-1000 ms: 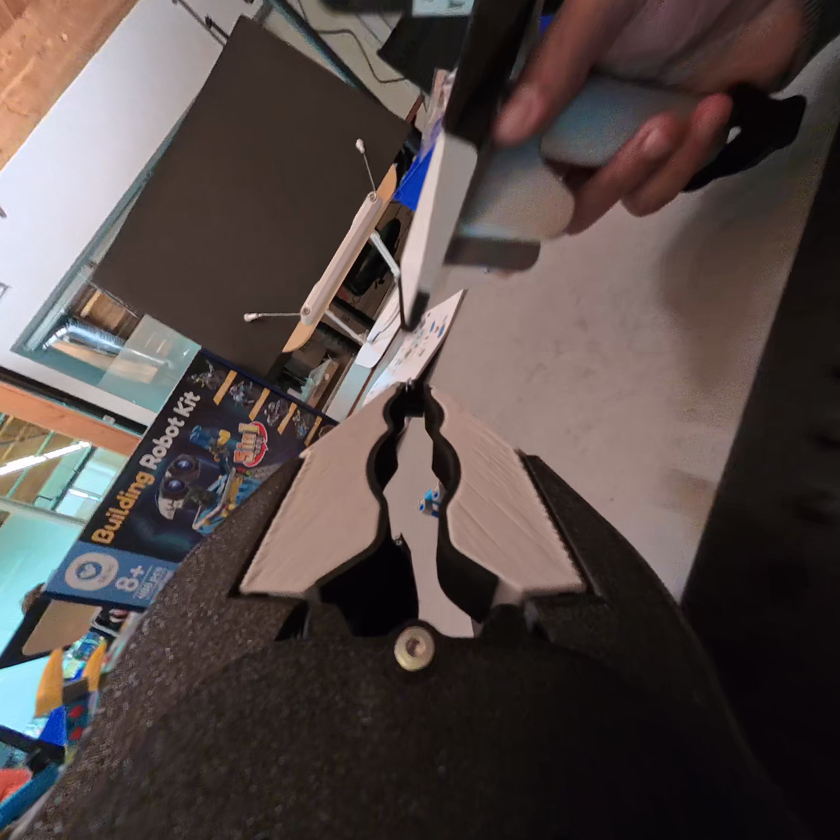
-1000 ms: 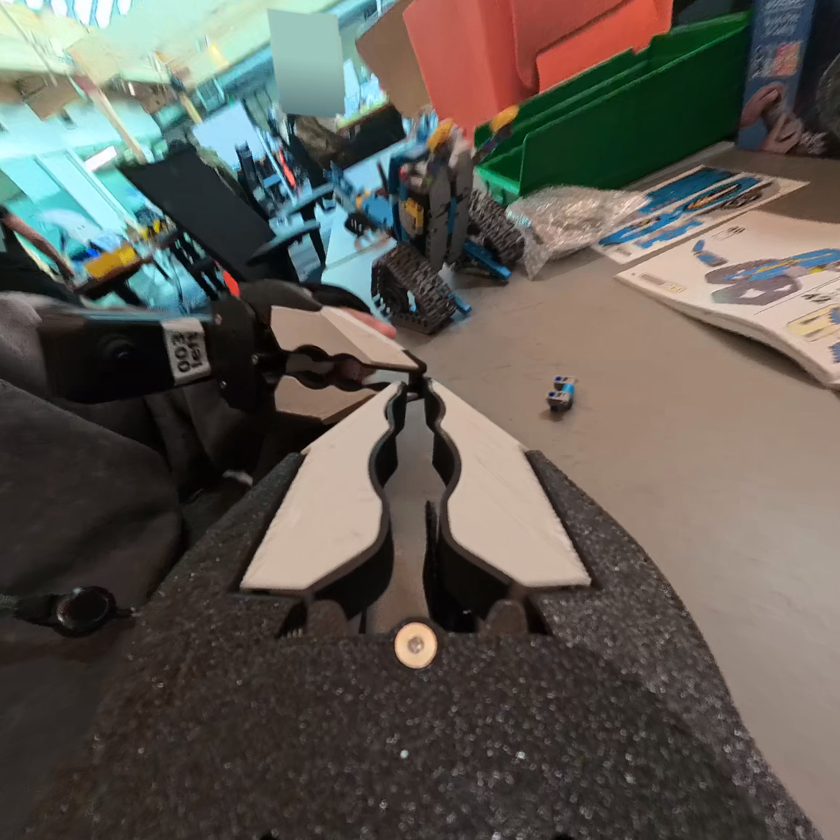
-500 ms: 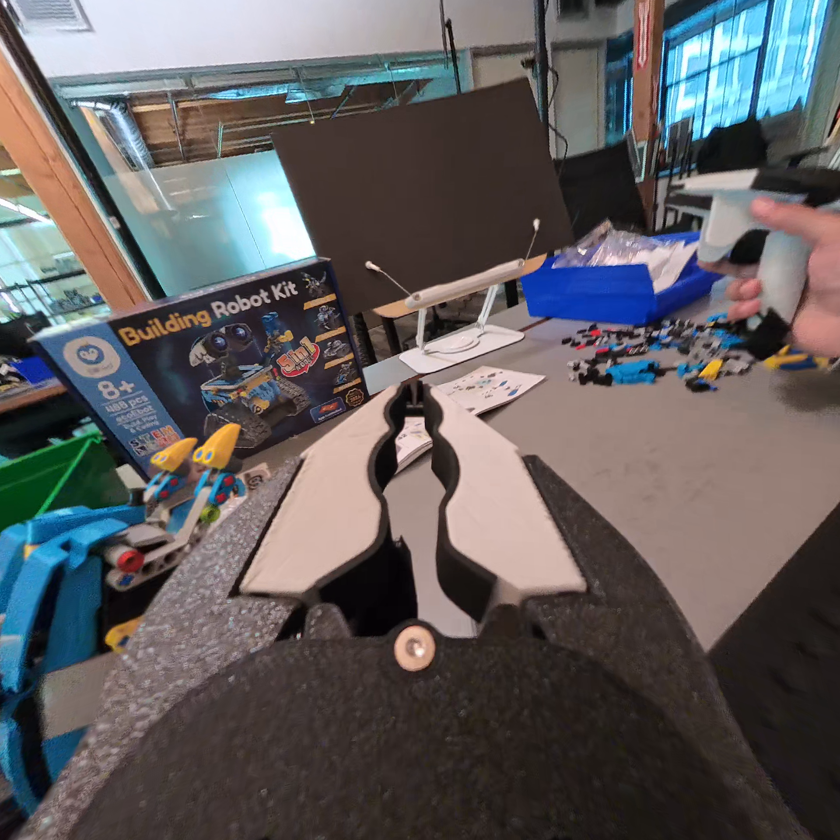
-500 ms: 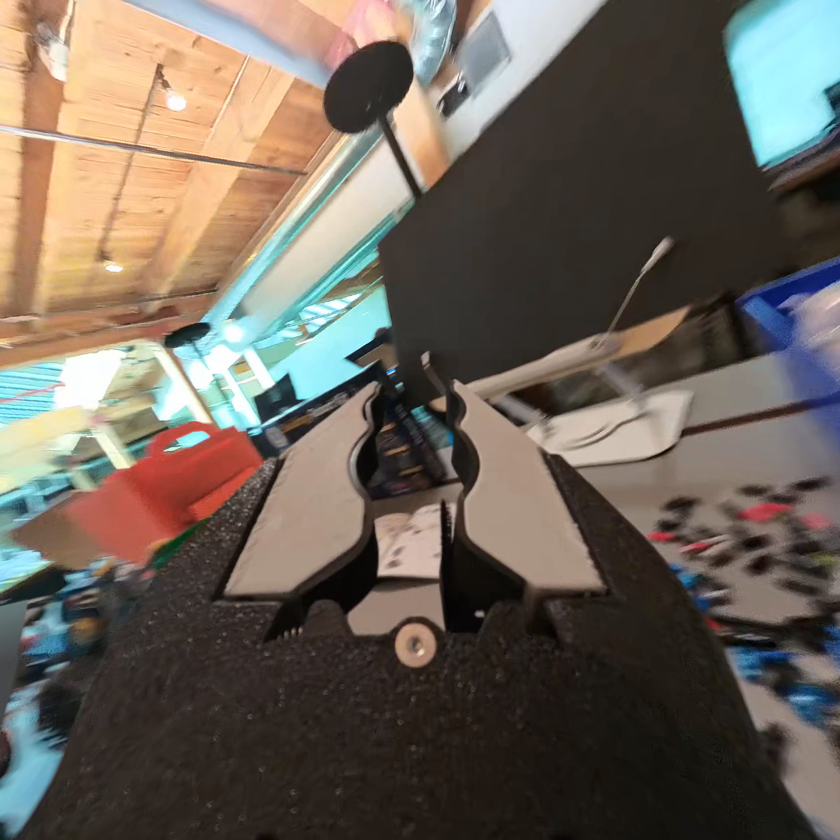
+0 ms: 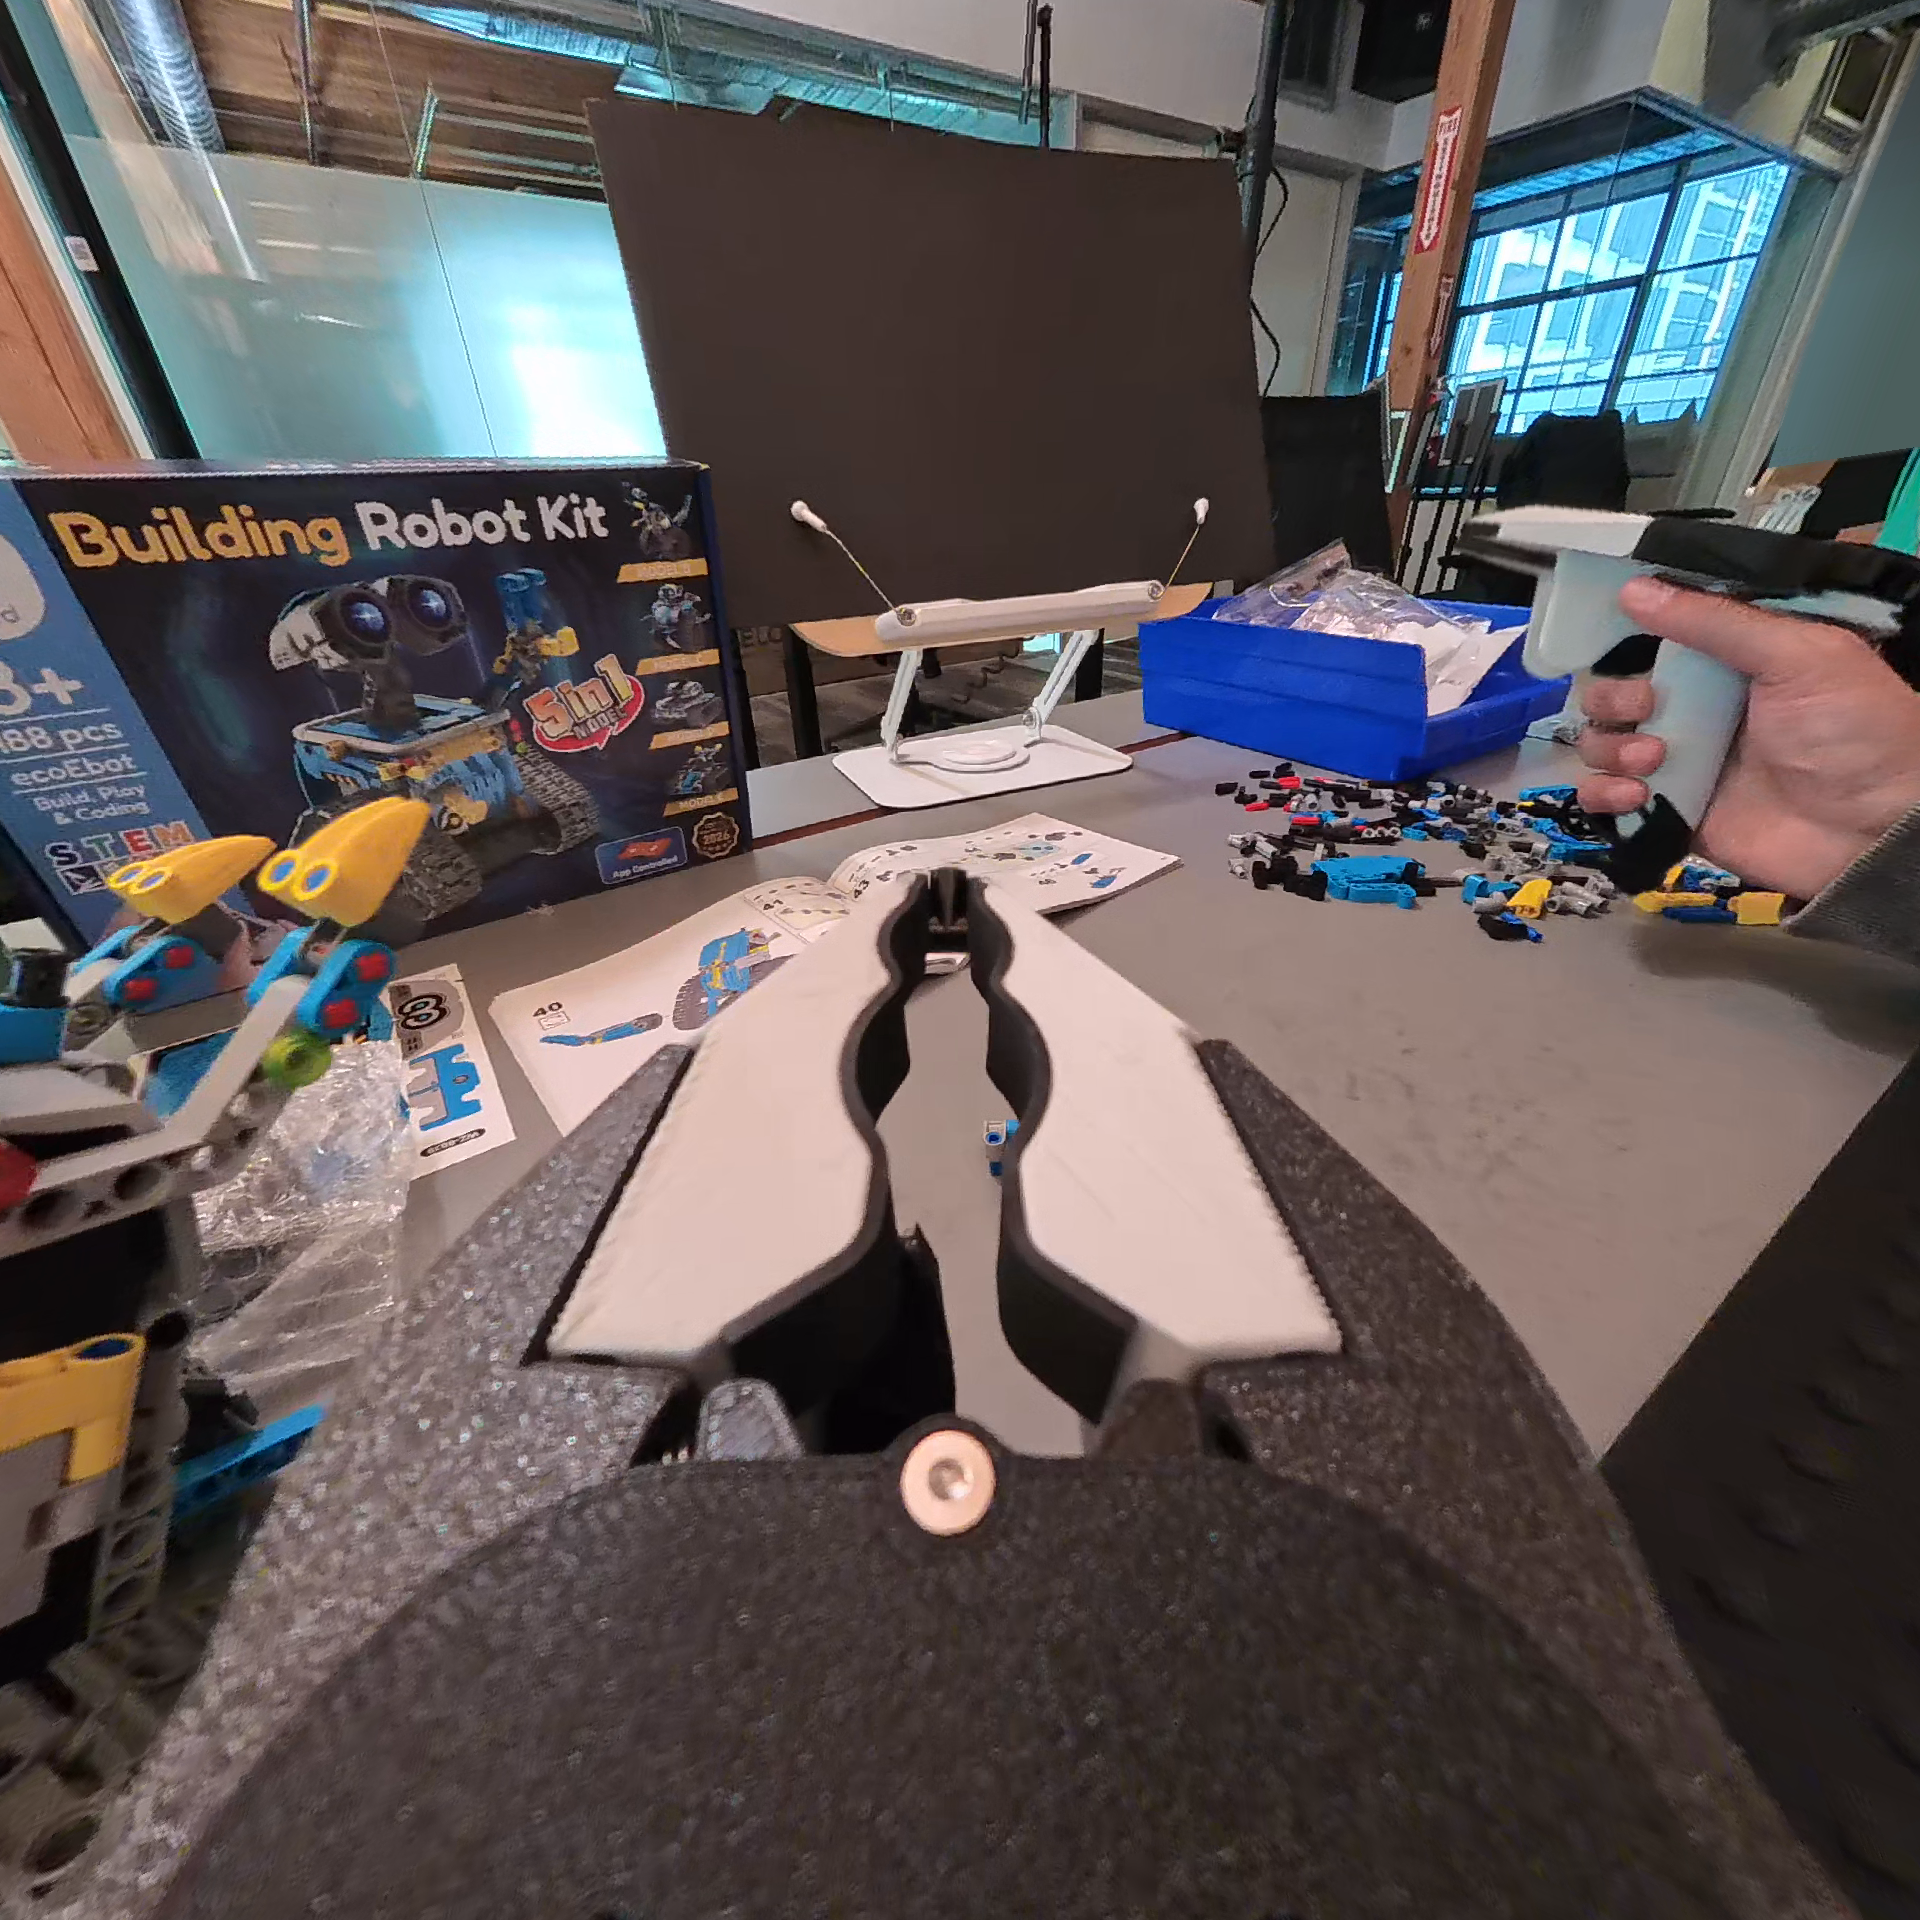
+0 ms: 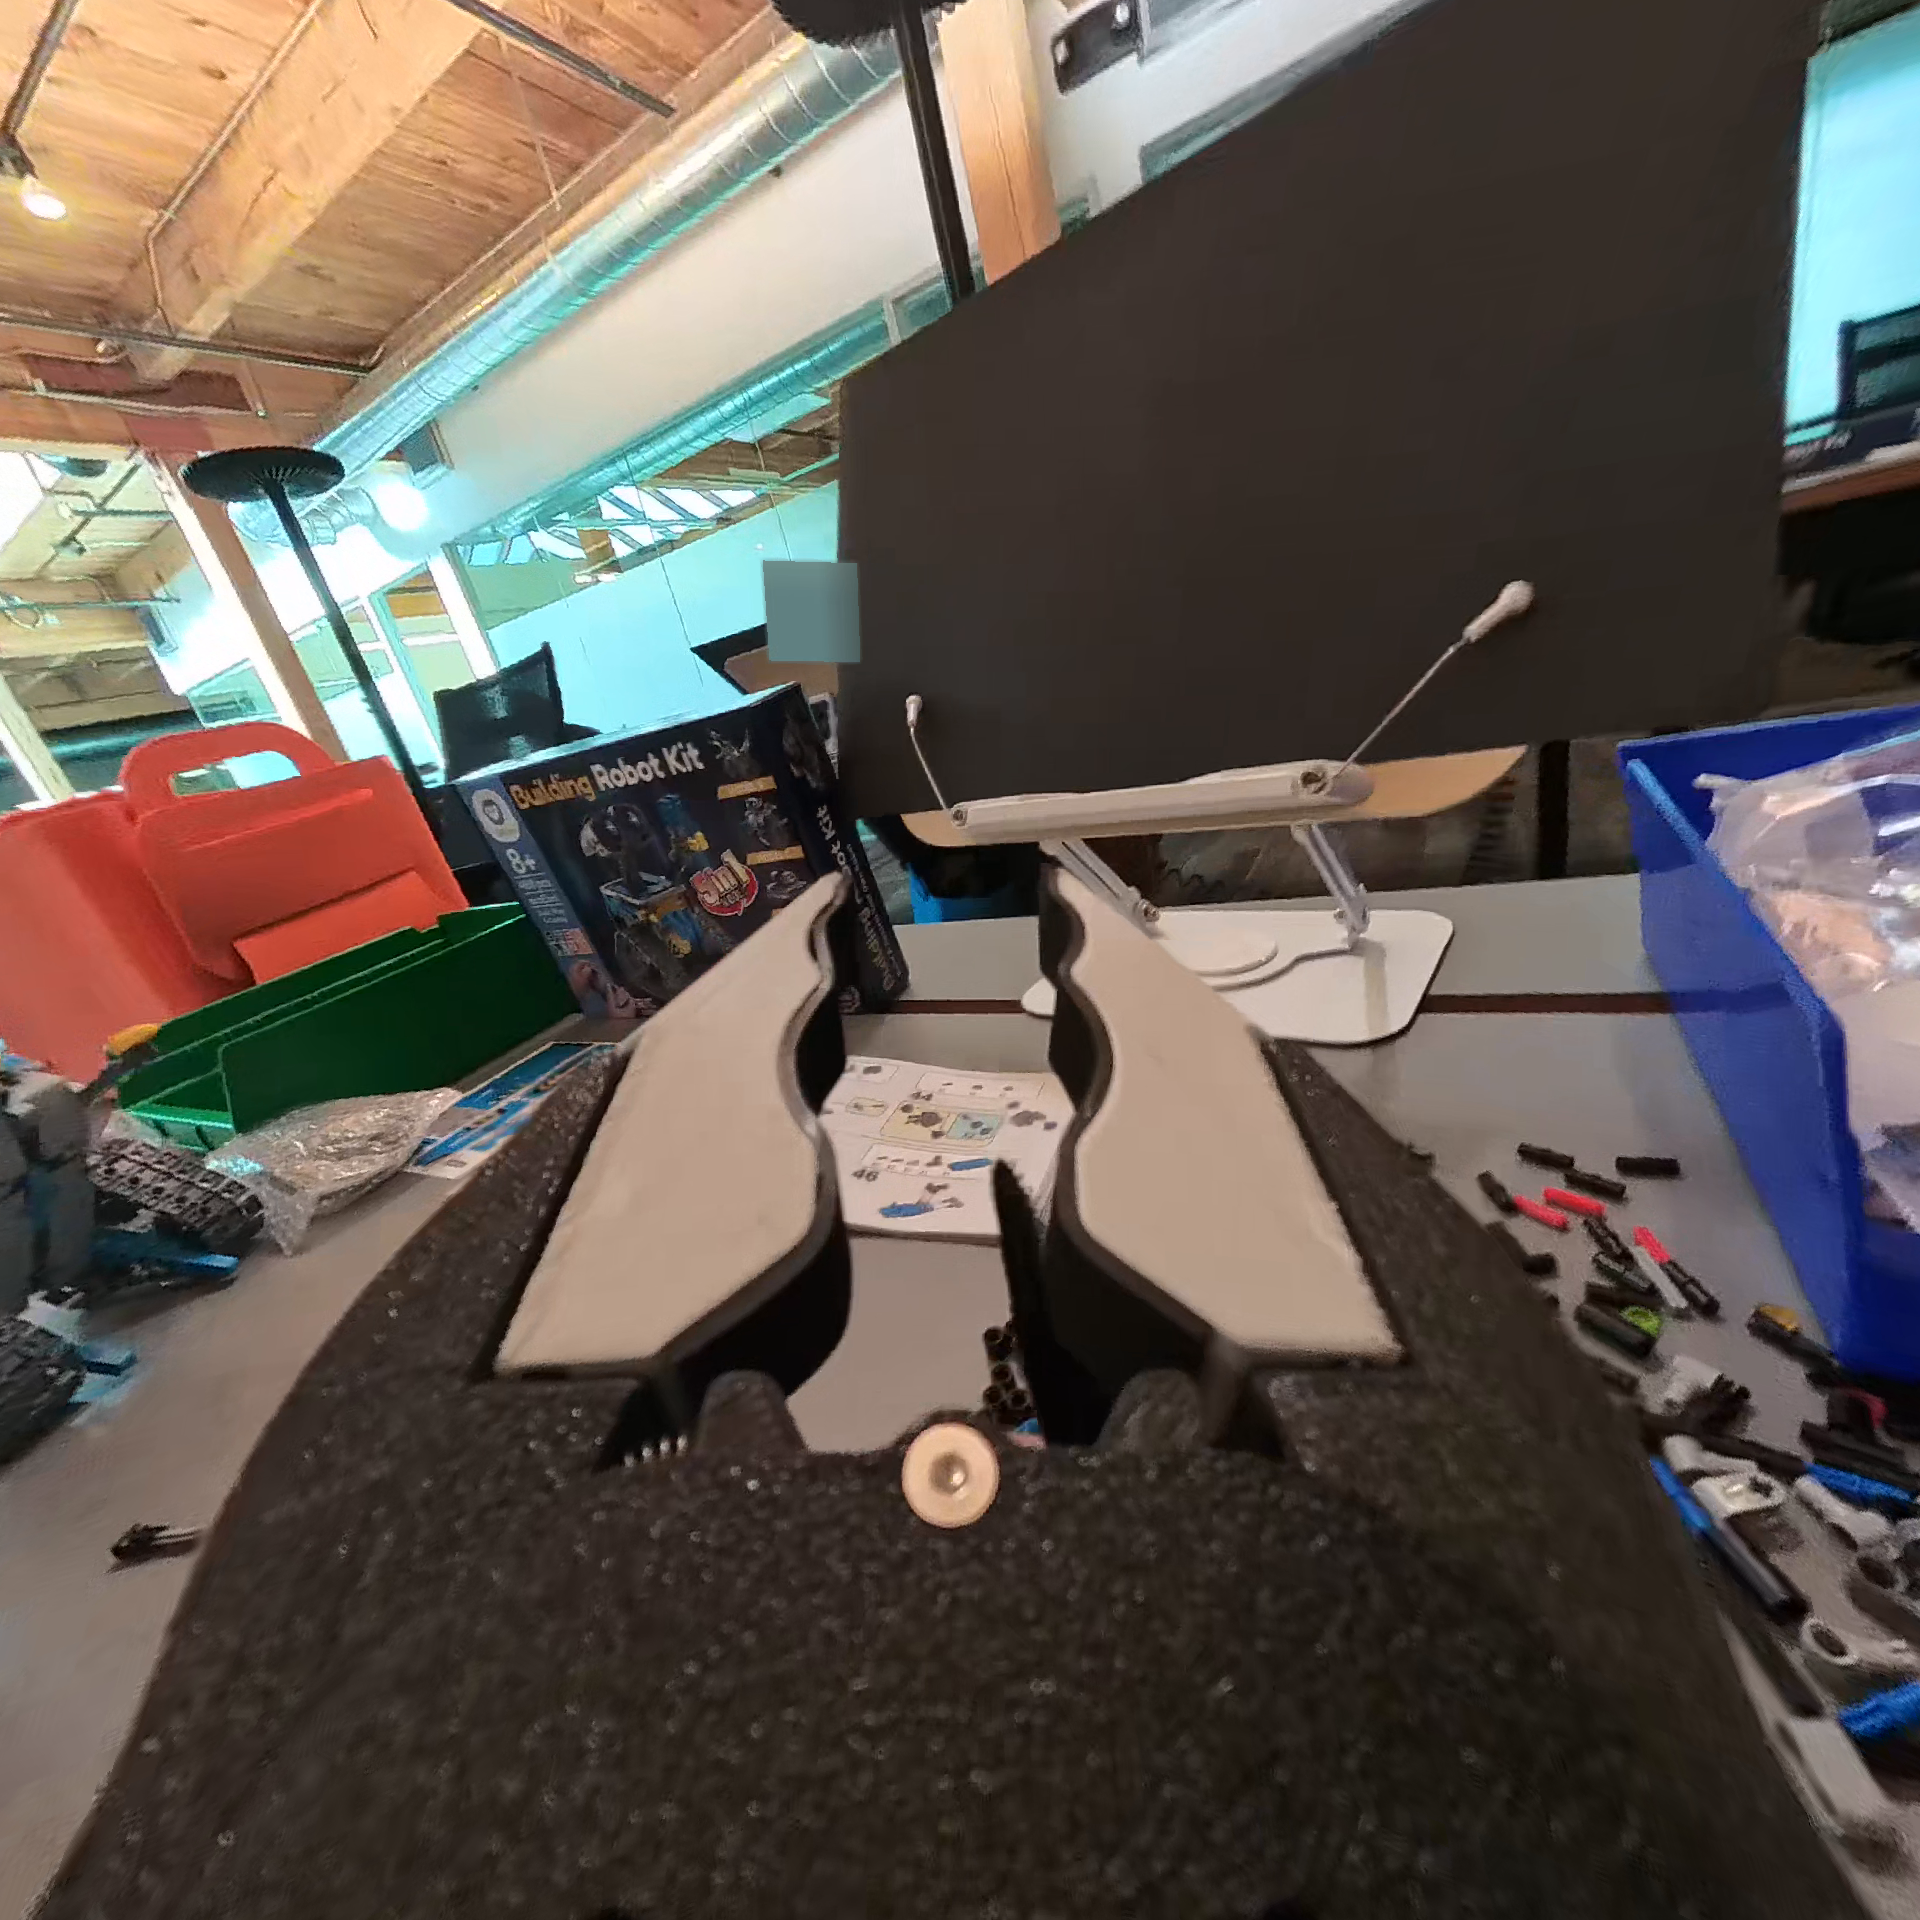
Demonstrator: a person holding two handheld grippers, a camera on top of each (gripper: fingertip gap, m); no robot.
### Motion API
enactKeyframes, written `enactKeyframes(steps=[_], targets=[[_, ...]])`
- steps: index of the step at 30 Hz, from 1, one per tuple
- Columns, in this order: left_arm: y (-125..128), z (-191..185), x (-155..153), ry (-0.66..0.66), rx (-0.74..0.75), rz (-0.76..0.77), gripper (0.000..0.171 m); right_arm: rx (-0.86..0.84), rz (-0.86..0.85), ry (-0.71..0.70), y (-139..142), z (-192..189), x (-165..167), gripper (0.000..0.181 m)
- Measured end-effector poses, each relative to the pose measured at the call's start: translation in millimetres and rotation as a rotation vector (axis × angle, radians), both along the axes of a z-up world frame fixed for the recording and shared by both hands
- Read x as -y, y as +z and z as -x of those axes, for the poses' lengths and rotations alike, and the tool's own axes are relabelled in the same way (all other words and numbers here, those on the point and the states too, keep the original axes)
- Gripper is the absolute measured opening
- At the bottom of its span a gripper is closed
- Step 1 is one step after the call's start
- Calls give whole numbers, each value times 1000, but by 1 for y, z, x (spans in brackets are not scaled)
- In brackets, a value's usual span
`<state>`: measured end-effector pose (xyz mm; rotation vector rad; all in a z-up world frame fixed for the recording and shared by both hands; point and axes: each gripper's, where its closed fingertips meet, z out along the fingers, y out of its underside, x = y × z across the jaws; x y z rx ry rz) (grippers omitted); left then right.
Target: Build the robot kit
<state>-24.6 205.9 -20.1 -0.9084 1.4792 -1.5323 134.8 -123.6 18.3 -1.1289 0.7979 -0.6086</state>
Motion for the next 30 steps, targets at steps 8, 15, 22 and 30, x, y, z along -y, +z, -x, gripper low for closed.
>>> enactKeyframes(steps=[8,15,22,30], targets=[[-2,-4,-6,25,-15,11,6,-150,6,8,-22,-11,-5,36],[-3,-6,-6,33,-18,-2,6,-216,89,5,-38,-13,-14,32],[-8,-7,-2,16,-38,-20,6,-263,98,-41,-46,-18,-3,20],[-11,-3,13,-45,-31,-59,6,-289,84,-65,-50,-22,3,18]])
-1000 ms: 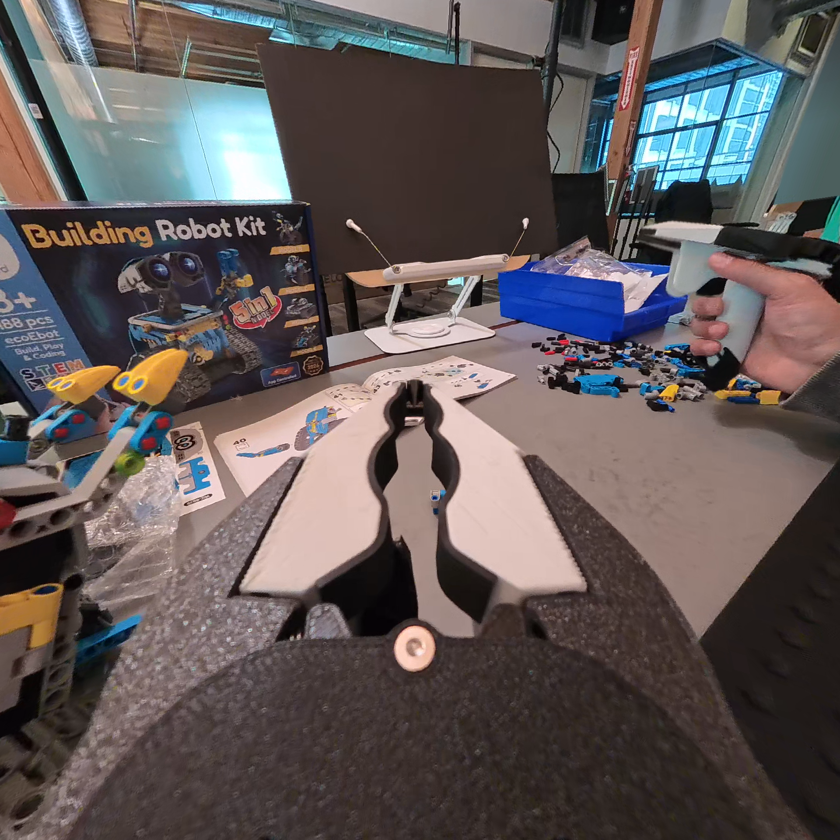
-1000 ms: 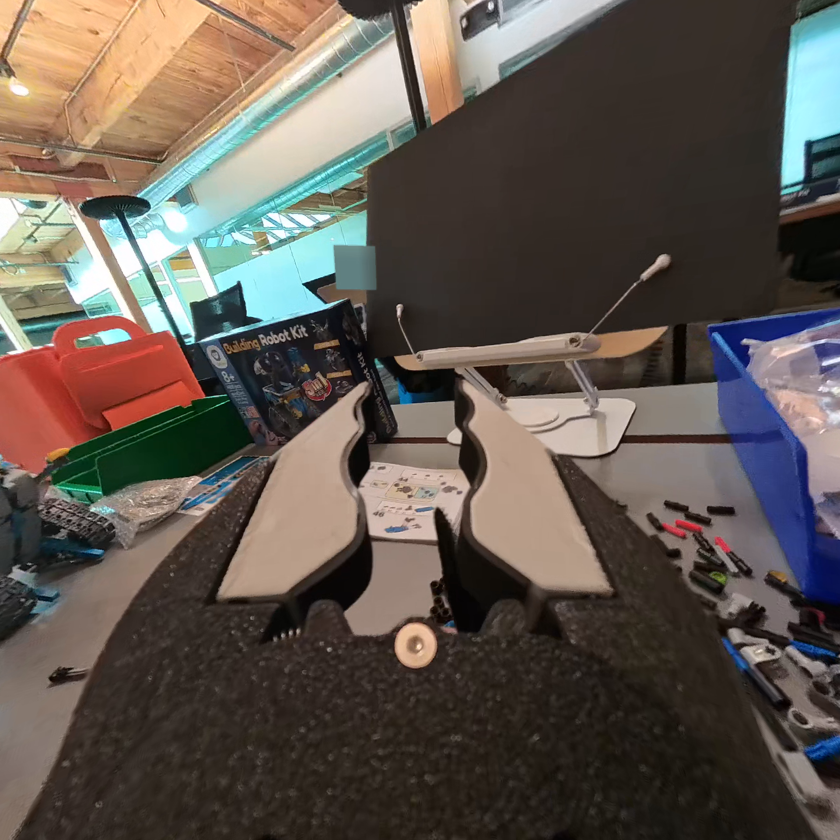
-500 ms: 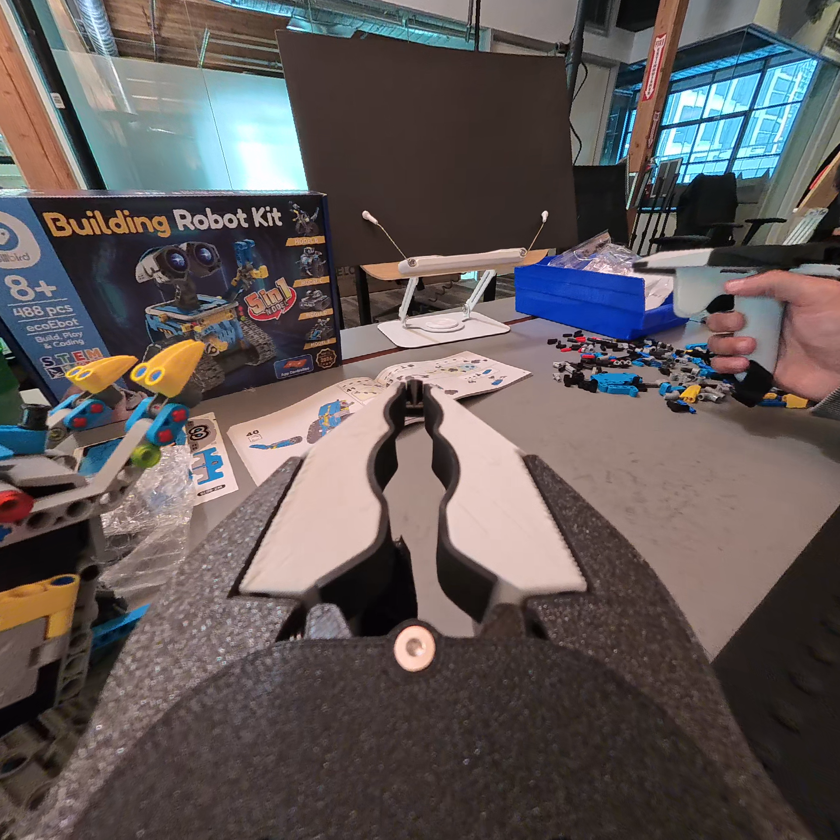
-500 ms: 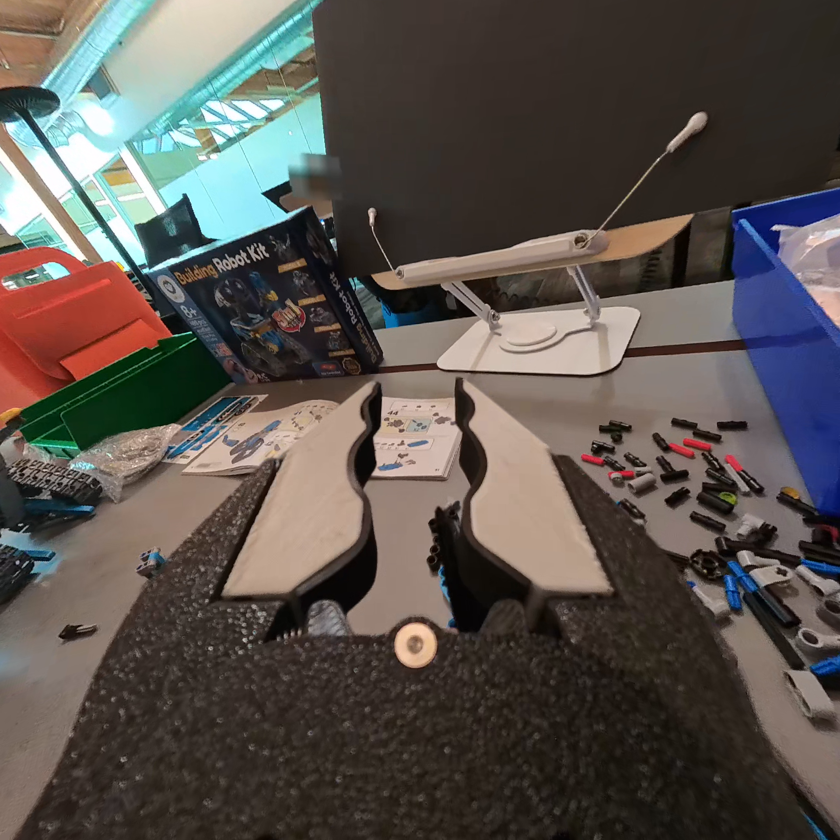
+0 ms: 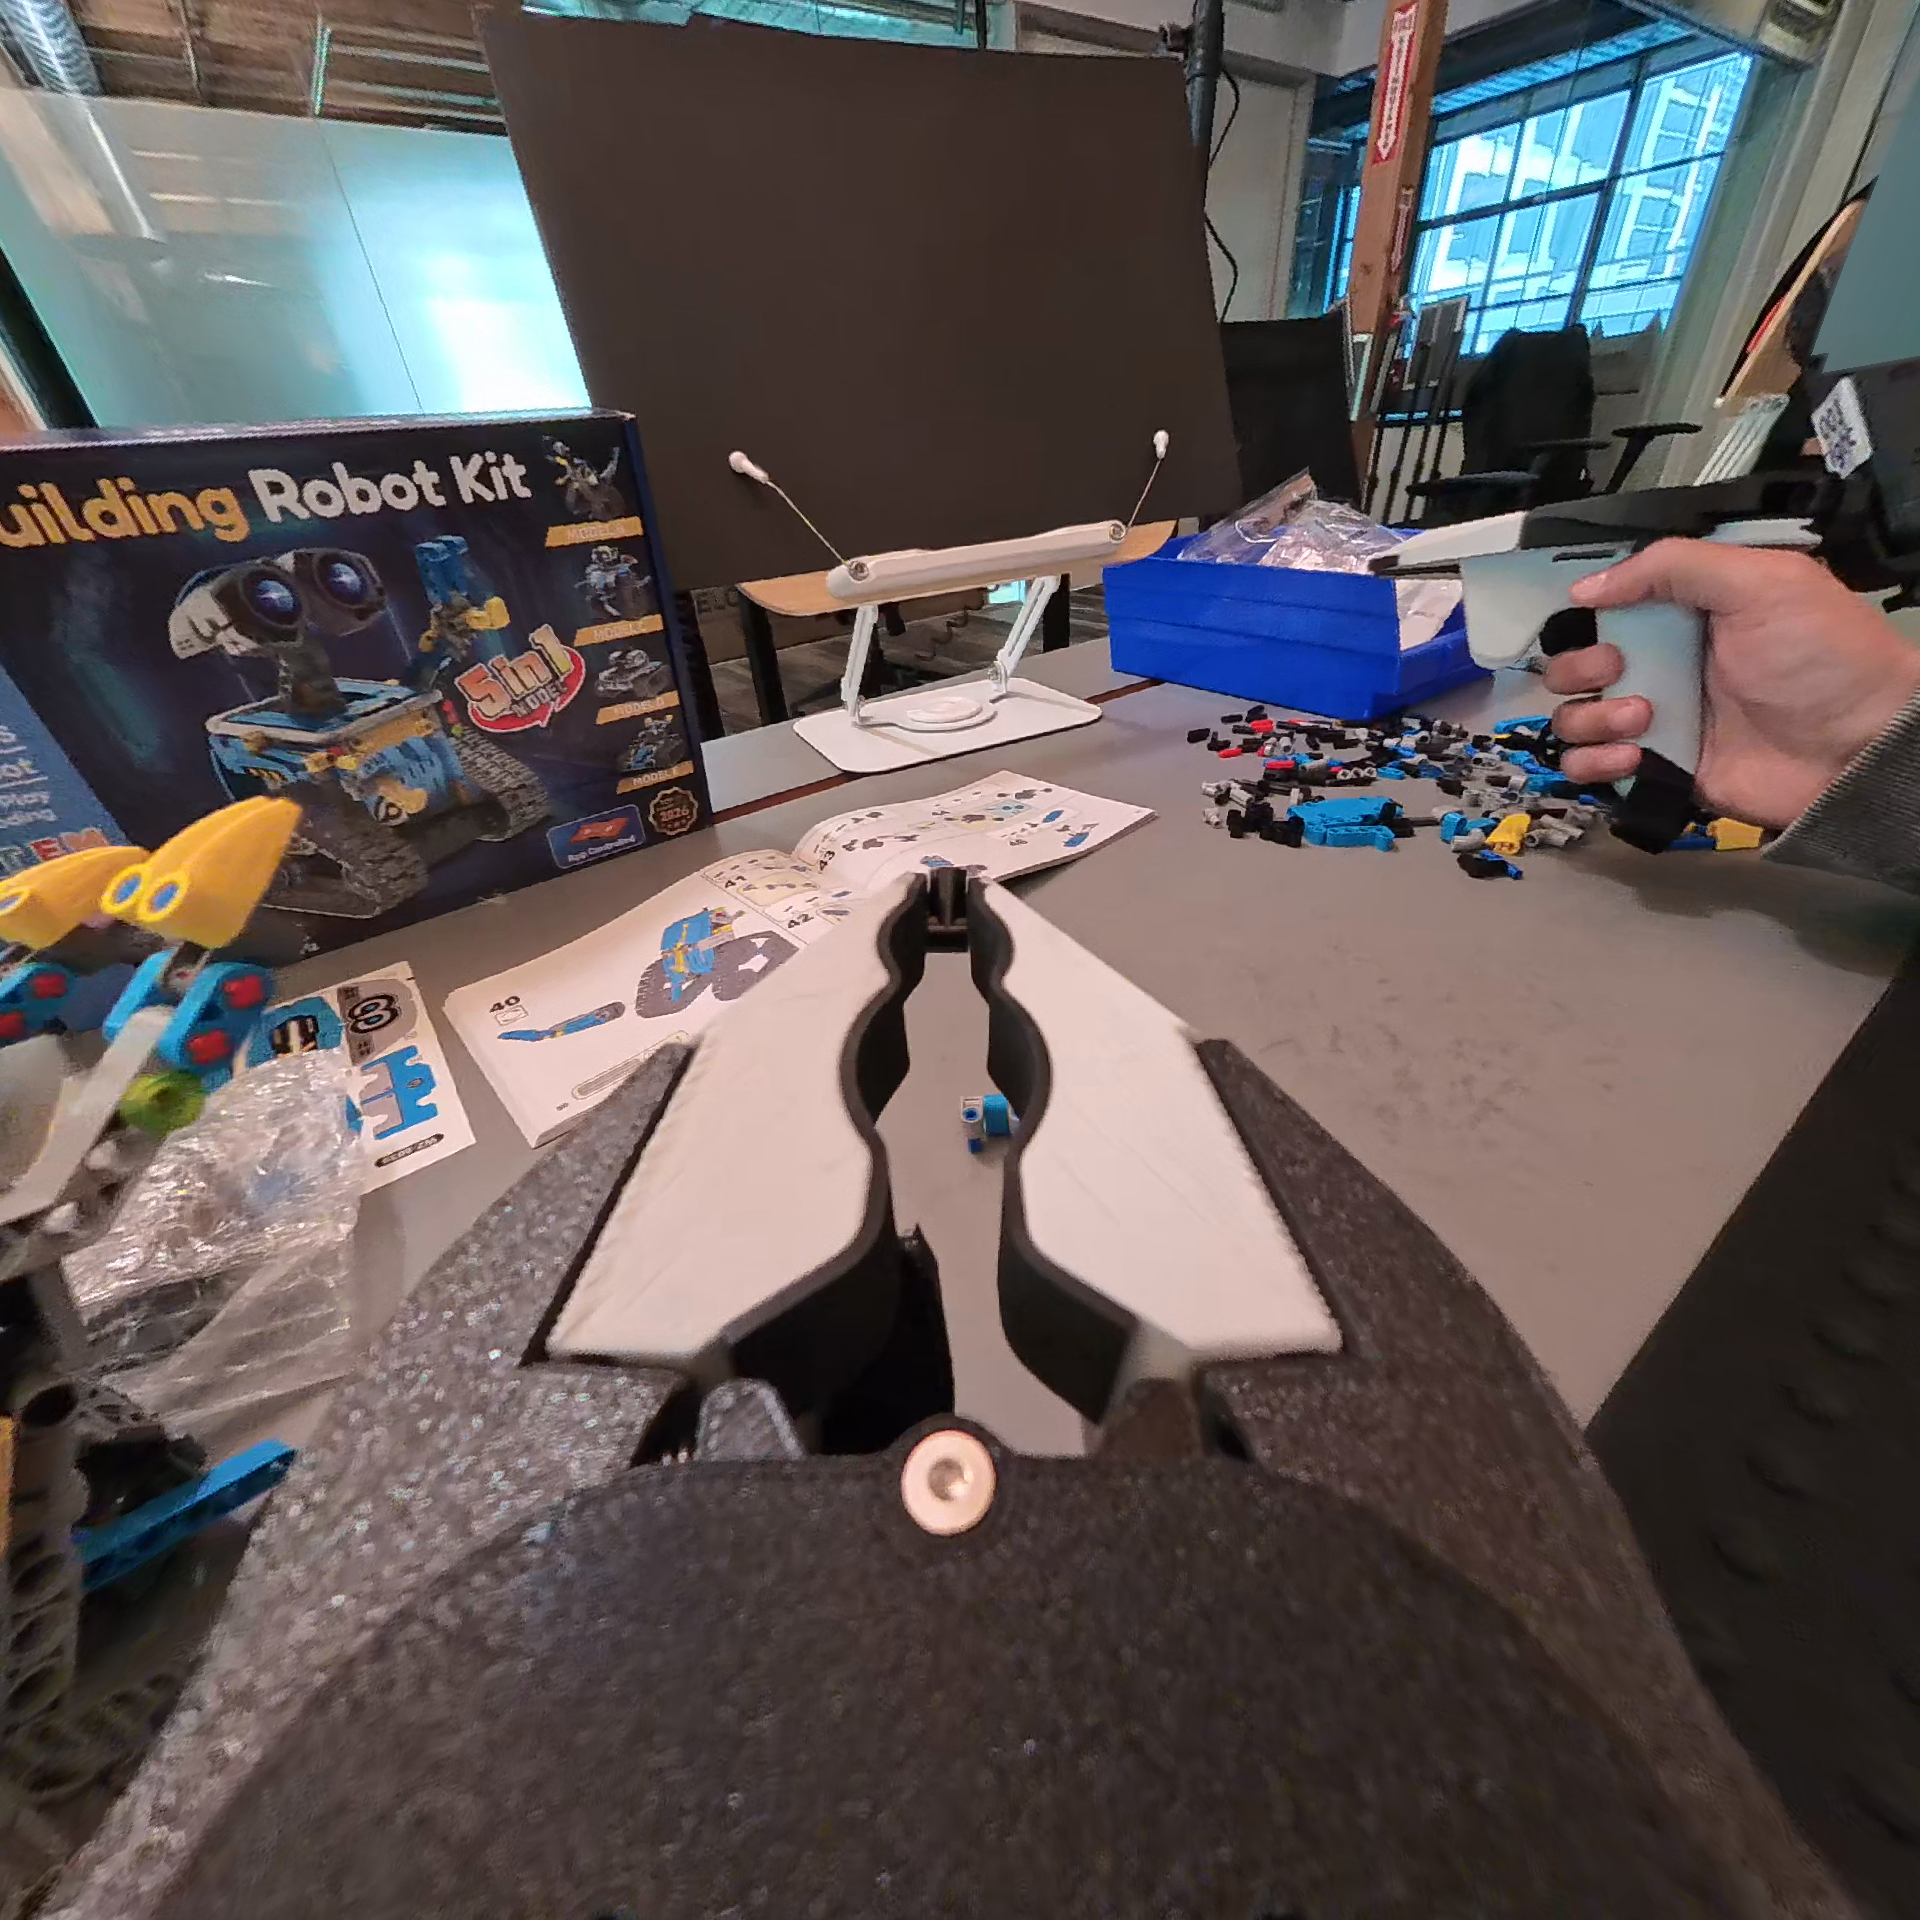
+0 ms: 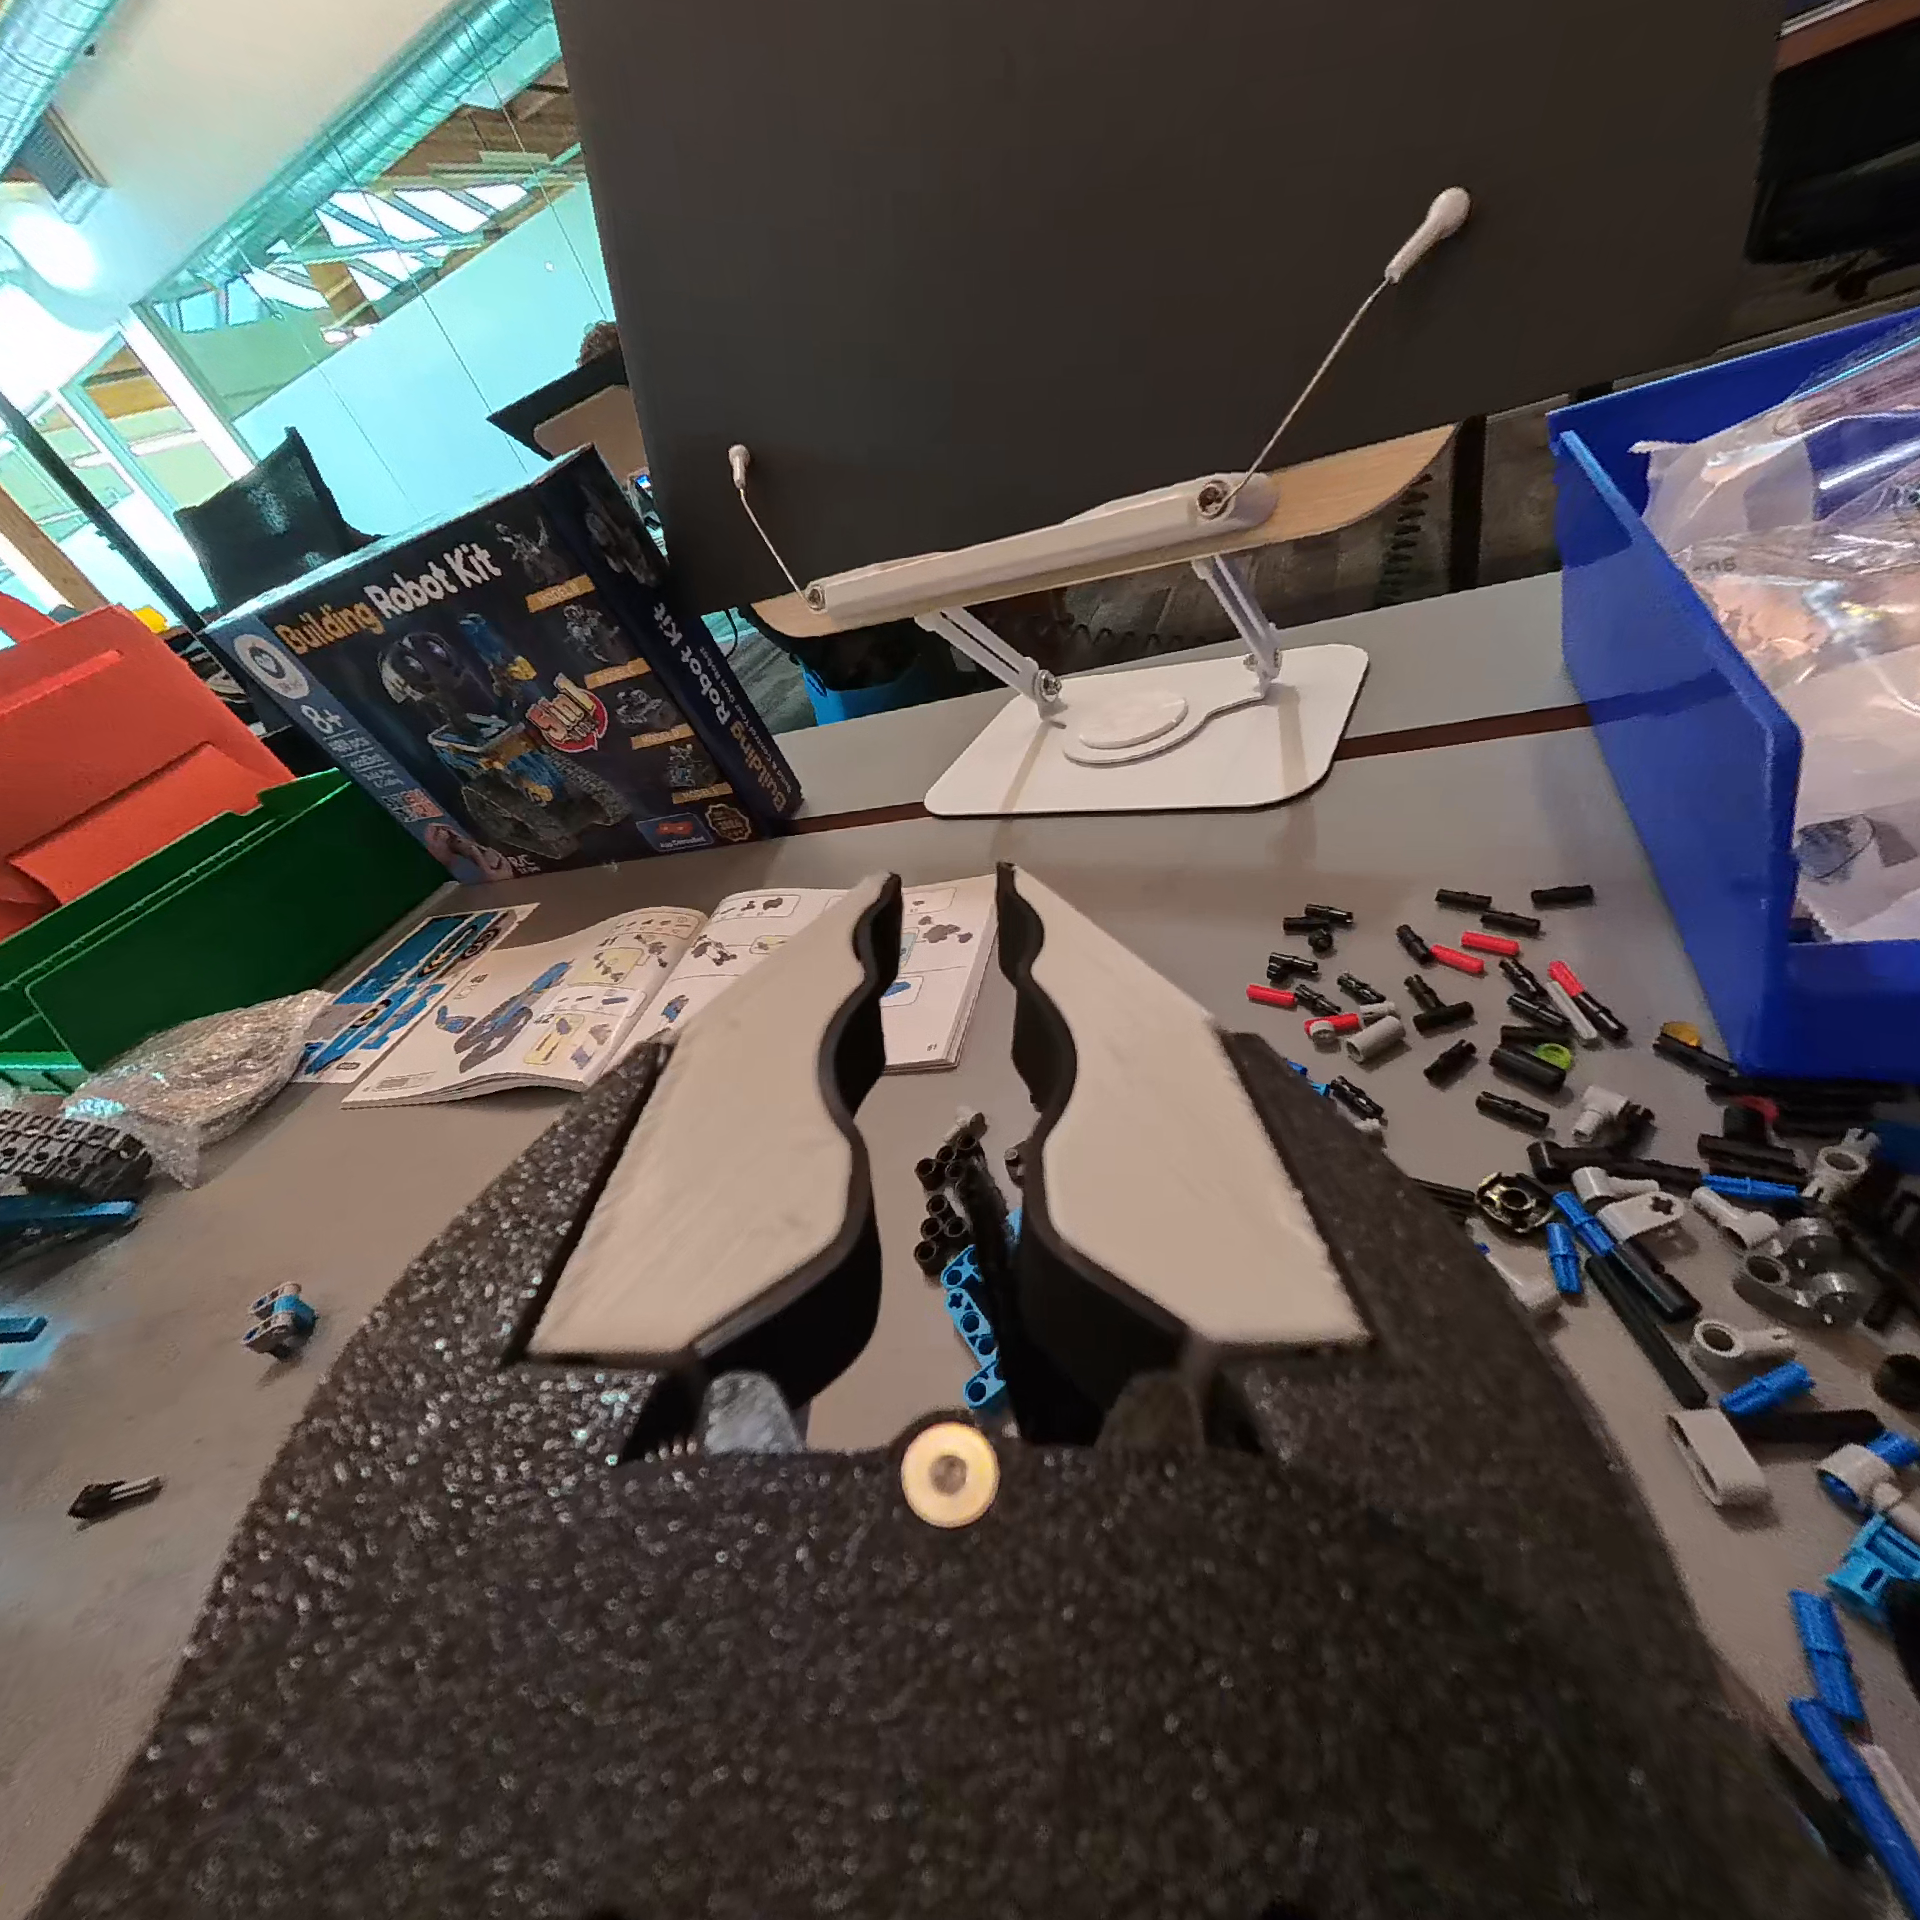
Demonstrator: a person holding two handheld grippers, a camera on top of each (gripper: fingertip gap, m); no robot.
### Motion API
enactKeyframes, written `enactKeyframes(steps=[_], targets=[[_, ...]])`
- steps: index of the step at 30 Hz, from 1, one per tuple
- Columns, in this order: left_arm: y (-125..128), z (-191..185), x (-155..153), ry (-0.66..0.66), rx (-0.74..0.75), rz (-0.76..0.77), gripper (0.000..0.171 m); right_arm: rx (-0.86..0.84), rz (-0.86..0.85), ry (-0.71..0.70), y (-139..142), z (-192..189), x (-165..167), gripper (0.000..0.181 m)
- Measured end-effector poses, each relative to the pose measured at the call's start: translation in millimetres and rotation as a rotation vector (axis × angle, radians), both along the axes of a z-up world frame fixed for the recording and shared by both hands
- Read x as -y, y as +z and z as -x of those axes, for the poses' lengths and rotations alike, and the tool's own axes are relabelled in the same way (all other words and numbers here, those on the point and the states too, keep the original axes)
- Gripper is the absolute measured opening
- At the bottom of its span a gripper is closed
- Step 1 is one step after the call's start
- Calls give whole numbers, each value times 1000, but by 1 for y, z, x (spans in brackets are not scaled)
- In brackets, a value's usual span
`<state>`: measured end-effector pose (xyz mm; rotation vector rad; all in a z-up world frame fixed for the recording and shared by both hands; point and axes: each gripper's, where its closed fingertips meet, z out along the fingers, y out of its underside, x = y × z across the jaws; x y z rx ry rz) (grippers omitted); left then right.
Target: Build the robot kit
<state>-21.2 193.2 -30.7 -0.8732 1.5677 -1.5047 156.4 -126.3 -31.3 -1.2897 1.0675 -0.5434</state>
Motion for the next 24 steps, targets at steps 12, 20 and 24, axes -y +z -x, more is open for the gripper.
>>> enactKeyframes(steps=[12,20,24], targets=[[-2,2,7,-10,15,-51,6,-6,3,17,-3,1,-5,18],[-3,4,11,-20,28,-79,6,8,3,-6,0,0,-1,18],[-3,4,13,-21,30,-89,6,0,-1,6,-2,0,-3,18]])
